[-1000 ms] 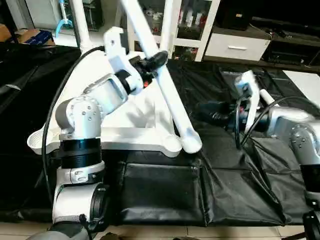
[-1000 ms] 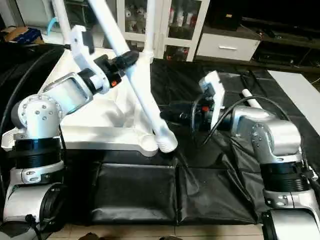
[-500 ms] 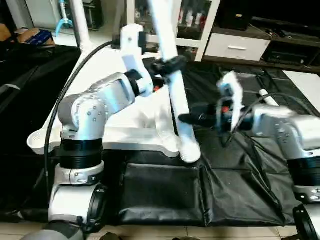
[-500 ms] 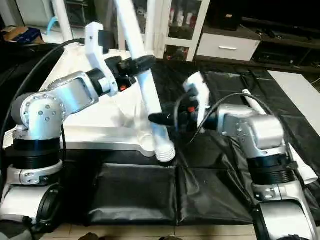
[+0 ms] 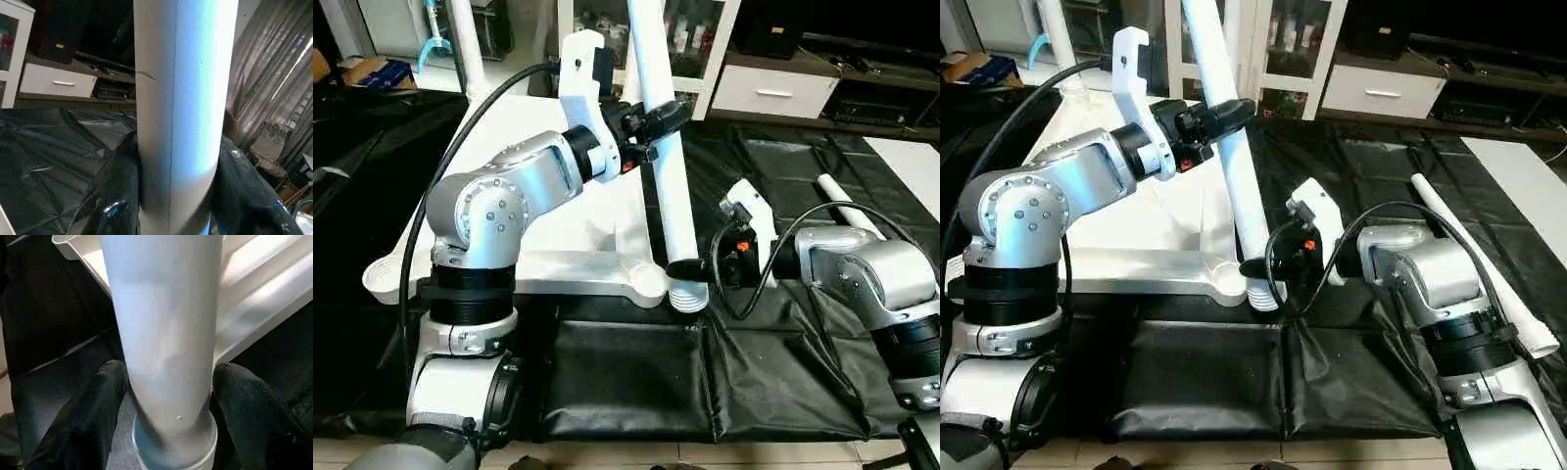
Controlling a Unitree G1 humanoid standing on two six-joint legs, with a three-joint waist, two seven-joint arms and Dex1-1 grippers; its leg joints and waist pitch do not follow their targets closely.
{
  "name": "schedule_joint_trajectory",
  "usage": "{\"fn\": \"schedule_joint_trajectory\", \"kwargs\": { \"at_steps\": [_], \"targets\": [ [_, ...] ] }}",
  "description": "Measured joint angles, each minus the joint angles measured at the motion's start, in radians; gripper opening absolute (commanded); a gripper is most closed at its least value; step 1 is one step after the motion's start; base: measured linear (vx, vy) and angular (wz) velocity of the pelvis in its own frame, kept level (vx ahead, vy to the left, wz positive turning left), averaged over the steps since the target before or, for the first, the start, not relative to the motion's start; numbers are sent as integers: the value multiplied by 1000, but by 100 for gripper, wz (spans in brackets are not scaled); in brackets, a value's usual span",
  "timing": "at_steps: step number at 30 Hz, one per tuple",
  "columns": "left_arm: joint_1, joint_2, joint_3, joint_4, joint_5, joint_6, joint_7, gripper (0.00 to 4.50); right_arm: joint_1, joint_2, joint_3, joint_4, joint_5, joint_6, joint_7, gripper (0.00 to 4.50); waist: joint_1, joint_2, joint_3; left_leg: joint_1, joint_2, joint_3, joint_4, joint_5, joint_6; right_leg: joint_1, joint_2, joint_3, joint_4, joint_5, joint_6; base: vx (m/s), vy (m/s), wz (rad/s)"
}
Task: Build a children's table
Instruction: Pick table leg
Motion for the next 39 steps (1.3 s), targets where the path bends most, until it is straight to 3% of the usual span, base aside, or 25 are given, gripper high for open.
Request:
{"fn": "schedule_joint_trajectory", "kwargs": {
  "at_steps": [14,15,25,34,35,39],
  "targets": [
    [0,-3,-12,-20,-9,23,-9,164,0,8,0,1,-1,-33,11,311,1,0,0,0,0,0,0,0,0,0,0,0,0,0,0,0,0,0],
    [0,-3,-12,-20,-9,23,-10,164,0,8,0,1,-2,-34,11,282,1,0,0,0,0,0,0,0,0,0,0,0,0,0,0,0,0,0],
    [0,-3,-14,-36,-9,32,-18,164,15,8,4,-7,-1,-56,32,203,1,0,0,0,0,0,0,0,0,0,0,0,0,0,0,0,0,0],
    [0,2,-23,-37,-8,32,-21,164,21,10,5,-9,-3,-66,34,191,1,0,0,1,0,0,0,0,0,0,0,0,1,0,0,0,0,0],
    [0,4,-25,-38,-8,32,-22,199,22,12,5,-9,-3,-67,33,191,1,0,0,1,0,0,0,0,0,0,0,0,1,0,0,0,0,0],
    [0,36,-31,-36,14,24,-25,237,32,42,-4,-4,-2,-97,-2,191,-1,0,0,1,0,0,0,0,0,0,0,0,1,0,0,0,0,0]
  ]
}}
